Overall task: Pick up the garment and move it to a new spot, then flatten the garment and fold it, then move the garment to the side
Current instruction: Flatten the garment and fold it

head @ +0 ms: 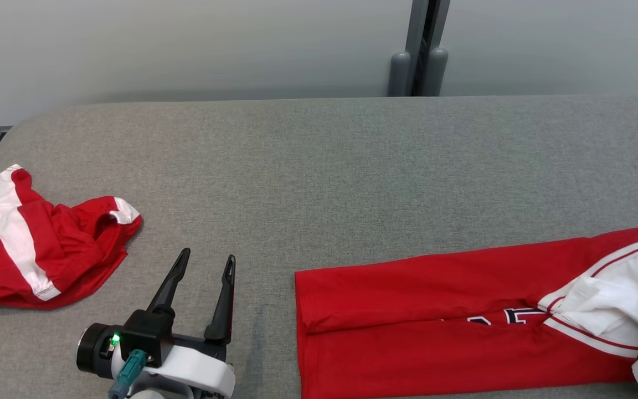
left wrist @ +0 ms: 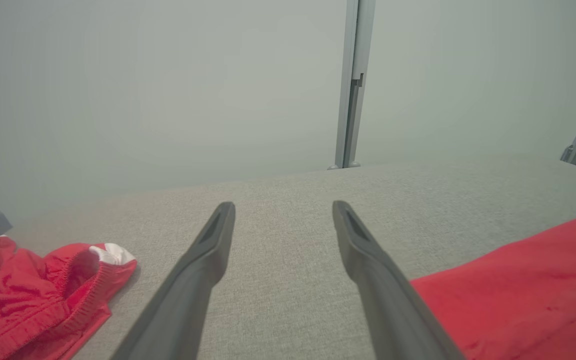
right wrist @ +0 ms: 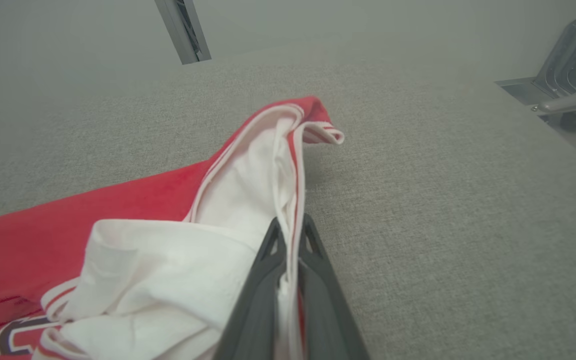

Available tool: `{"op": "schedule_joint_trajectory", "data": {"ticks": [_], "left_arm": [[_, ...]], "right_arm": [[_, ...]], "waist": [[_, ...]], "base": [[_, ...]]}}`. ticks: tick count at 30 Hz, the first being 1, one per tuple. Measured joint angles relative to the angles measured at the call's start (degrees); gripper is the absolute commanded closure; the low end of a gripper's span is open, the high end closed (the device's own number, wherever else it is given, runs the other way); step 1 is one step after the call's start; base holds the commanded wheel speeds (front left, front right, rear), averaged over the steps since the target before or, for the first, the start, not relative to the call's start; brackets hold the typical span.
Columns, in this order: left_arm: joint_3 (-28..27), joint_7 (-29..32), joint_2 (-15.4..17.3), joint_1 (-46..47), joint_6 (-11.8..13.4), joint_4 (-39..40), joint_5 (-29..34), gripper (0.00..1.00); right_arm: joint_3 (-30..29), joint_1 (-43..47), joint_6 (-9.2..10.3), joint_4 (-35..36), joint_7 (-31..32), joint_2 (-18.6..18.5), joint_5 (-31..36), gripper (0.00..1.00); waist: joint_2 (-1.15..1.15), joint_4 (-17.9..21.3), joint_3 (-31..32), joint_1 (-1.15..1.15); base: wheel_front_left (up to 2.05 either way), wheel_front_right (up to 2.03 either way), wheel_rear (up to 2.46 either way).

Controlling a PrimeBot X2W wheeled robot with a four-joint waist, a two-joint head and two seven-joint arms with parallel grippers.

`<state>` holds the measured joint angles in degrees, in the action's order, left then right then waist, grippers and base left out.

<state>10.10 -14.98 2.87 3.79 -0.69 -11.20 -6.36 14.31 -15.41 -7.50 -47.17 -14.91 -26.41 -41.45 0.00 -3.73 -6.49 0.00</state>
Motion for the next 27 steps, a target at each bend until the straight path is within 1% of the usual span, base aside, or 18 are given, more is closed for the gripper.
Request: {"op": "schedule_joint_trajectory", "data": {"ticks": [1,4,7,10,11,12,13,15,16,20,27], "left_arm": [[-0.14,0.00,0.00,-0.08,0.01,-0.02,0.00,0.00],[-0.05,0.00,-0.03,-0.11,-0.01,-0.25,0.02,0.00],[0.24,0.00,-0.02,-0.14,-0.03,-0.24,-3.43,0.00],[0.83,0.00,-0.08,-0.14,-0.01,-0.20,-3.34,0.00],[0.83,0.00,-0.08,-0.14,-0.01,-0.20,-3.34,0.00],[0.88,0.00,-0.09,-0.14,0.02,-0.18,-3.58,0.00],[0.92,0.00,-0.05,-0.14,0.10,-0.18,-3.77,0.00],[1.00,0.00,-0.07,-0.14,0.24,-0.18,-3.78,0.00],[0.99,0.00,-0.07,-0.15,0.30,-0.12,-3.78,0.00],[0.65,0.00,-0.05,-0.34,0.51,0.00,-3.81,0.00],[0.78,0.00,-0.05,-0.38,0.32,-0.10,-3.83,0.00]], "right_arm": [[1.40,-0.34,0.00,1.18,0.00,0.13,0.07,1.00],[2.88,-0.36,0.00,2.80,0.29,0.08,-0.10,1.00],[3.66,-0.11,0.01,5.42,1.37,-0.09,-0.91,1.00],[4.67,0.70,0.01,9.35,3.60,0.10,-2.65,1.00],[4.67,0.70,0.01,9.35,3.60,0.10,-2.65,1.00],[5.12,0.94,0.01,10.93,4.70,0.24,-3.07,1.00],[5.59,1.59,0.01,14.16,6.98,0.56,-4.41,1.00],[5.87,2.55,0.01,17.44,8.92,0.92,-5.42,1.00],[5.31,3.45,0.02,21.28,10.67,2.16,-7.28,1.00],[4.87,5.18,0.01,29.19,14.05,4.58,-7.90,1.00],[3.94,8.15,0.02,38.54,20.71,10.25,-5.44,1.00]], "waist": [[0.00,0.54,0.08,0.00],[0.00,1.12,0.54,0.00],[0.00,1.53,1.13,0.00],[0.00,1.95,1.98,0.00],[0.00,1.95,1.98,0.00],[0.00,2.16,2.24,0.00],[0.00,2.53,2.79,0.00],[0.00,2.83,3.35,0.00],[0.00,3.08,3.84,0.00],[0.00,3.48,4.32,0.00],[0.00,3.07,4.27,0.00]], "base": [[0.00,0.00,0.00],[0.00,0.00,0.00],[0.00,0.00,0.00],[0.00,0.00,0.00],[0.00,0.00,0.00],[0.00,0.00,0.00],[0.00,0.00,0.00],[0.00,0.00,0.00],[0.00,0.00,0.00],[0.00,0.00,0.00],[0.00,0.00,0.00]]}}
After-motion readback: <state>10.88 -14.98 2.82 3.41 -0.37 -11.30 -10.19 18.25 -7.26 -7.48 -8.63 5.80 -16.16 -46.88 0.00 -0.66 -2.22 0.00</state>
